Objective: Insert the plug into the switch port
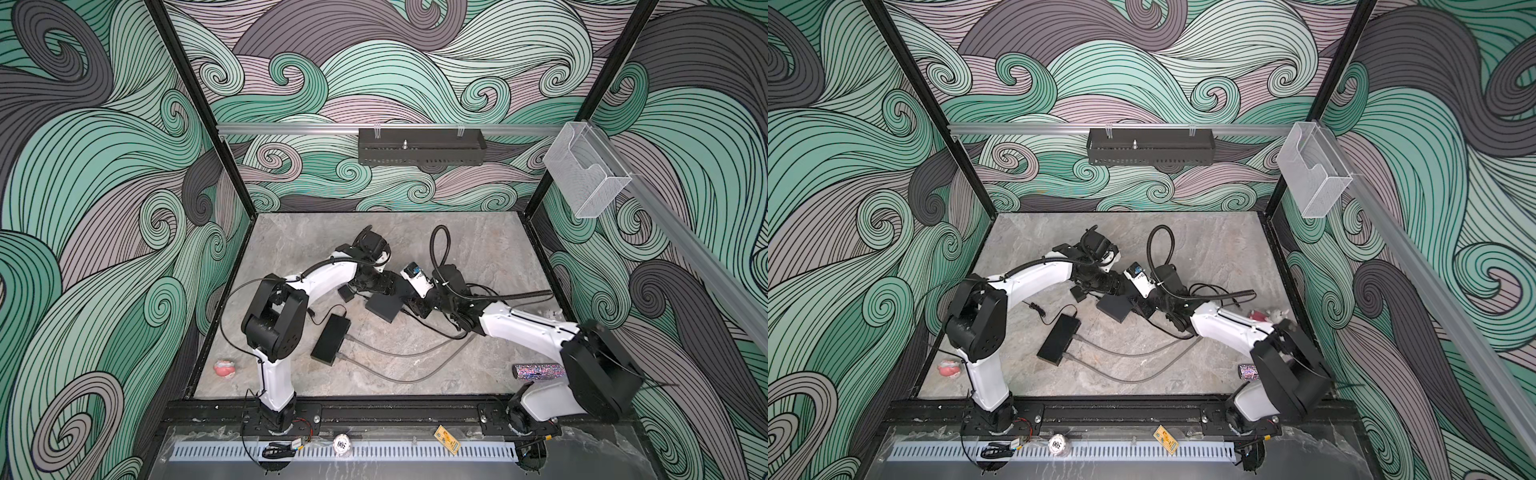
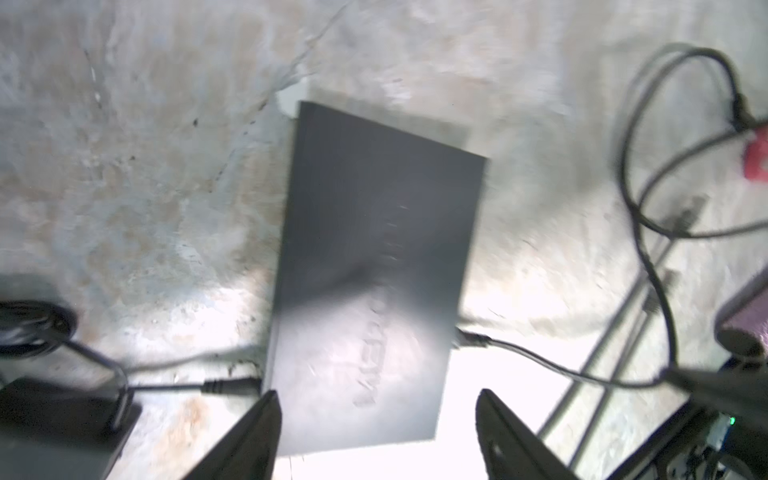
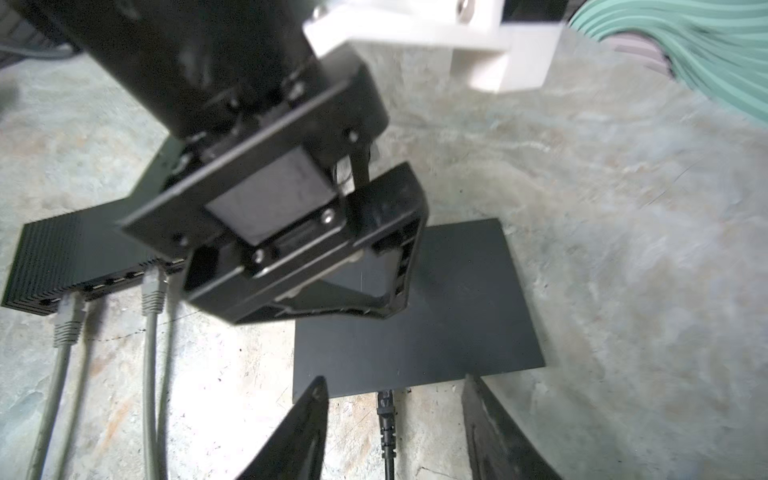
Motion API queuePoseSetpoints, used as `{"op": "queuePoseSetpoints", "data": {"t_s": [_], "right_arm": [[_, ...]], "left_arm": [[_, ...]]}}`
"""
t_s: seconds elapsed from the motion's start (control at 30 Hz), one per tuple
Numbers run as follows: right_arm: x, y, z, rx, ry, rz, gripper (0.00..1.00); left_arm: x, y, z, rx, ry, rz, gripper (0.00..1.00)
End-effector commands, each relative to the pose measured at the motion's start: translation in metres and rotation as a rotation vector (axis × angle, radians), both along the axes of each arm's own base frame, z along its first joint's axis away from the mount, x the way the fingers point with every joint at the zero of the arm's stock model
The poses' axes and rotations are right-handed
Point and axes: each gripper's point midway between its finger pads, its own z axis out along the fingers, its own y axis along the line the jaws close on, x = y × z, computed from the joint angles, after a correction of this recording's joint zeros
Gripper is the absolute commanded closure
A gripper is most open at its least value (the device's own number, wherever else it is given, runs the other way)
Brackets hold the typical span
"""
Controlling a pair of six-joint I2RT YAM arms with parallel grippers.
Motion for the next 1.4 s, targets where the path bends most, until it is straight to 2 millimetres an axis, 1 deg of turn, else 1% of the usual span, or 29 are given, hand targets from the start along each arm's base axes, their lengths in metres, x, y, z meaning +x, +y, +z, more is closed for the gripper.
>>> {"op": "queuePoseSetpoints", "data": {"t_s": [0.0,0.1,0.17,0.23,0.33,0.47,0.7,0.77,0.9,1.0,1.03,1.13,1.2,1.23,1.3,1.33,1.37], "right_arm": [[-0.012,-0.026,-0.019,-0.051,0.093,-0.069,0.45],[-0.015,-0.045,-0.026,-0.036,0.189,-0.175,0.42],[-0.021,-0.055,-0.036,-0.039,0.279,-0.222,0.44],[-0.029,-0.058,-0.046,-0.053,0.336,-0.213,0.49],[-0.045,-0.053,-0.061,-0.08,0.413,-0.141,0.55],[-0.055,-0.045,-0.072,-0.076,0.488,-0.086,0.57],[-0.057,-0.04,-0.086,-0.09,0.547,-0.069,0.58],[-0.059,-0.042,-0.089,-0.097,0.557,-0.072,0.63],[-0.063,-0.043,-0.092,-0.097,0.577,-0.077,0.82],[-0.067,-0.045,-0.094,-0.088,0.59,-0.084,0.92],[-0.069,-0.045,-0.095,-0.085,0.593,-0.085,0.94],[-0.071,-0.048,-0.094,-0.077,0.588,-0.096,0.95],[-0.07,-0.049,-0.093,-0.074,0.578,-0.104,0.93],[-0.069,-0.05,-0.092,-0.075,0.572,-0.111,0.88],[-0.065,-0.052,-0.09,-0.081,0.556,-0.122,0.72],[-0.062,-0.053,-0.087,-0.084,0.541,-0.132,0.67],[-0.059,-0.054,-0.082,-0.084,0.526,-0.138,0.65]], "left_arm": [[-0.04,0.005,0.002,0.091,0.01,-0.09,0.23],[-0.063,-0.004,-0.003,0.139,-0.035,-0.155,0.23],[-0.075,-0.008,-0.011,0.182,-0.042,-0.178,0.25],[-0.081,-0.008,-0.023,0.226,-0.031,-0.181,0.3],[-0.084,-0.008,-0.04,0.262,-0.01,-0.174,0.35],[-0.077,-0.004,-0.052,0.317,-0.028,-0.158,0.35],[-0.058,-0.004,-0.068,0.41,-0.057,-0.153,0.35],[-0.052,-0.002,-0.073,0.443,-0.065,-0.147,0.35],[-0.044,0.003,-0.078,0.493,-0.088,-0.133,0.37],[-0.037,0.005,-0.077,0.505,-0.111,-0.113,0.37],[-0.034,0.005,-0.077,0.504,-0.116,-0.105,0.37],[-0.028,0.008,-0.079,0.503,-0.114,-0.09,0.38],[-0.025,0.01,-0.079,0.501,-0.113,-0.079,0.38],[-0.024,0.01,-0.078,0.5,-0.115,-0.078,0.38],[-0.023,0.009,-0.072,0.488,-0.122,-0.076,0.38],[-0.024,0.007,-0.066,0.468,-0.125,-0.075,0.38],[-0.025,0.004,-0.06,0.446,-0.127,-0.073,0.38]]}}
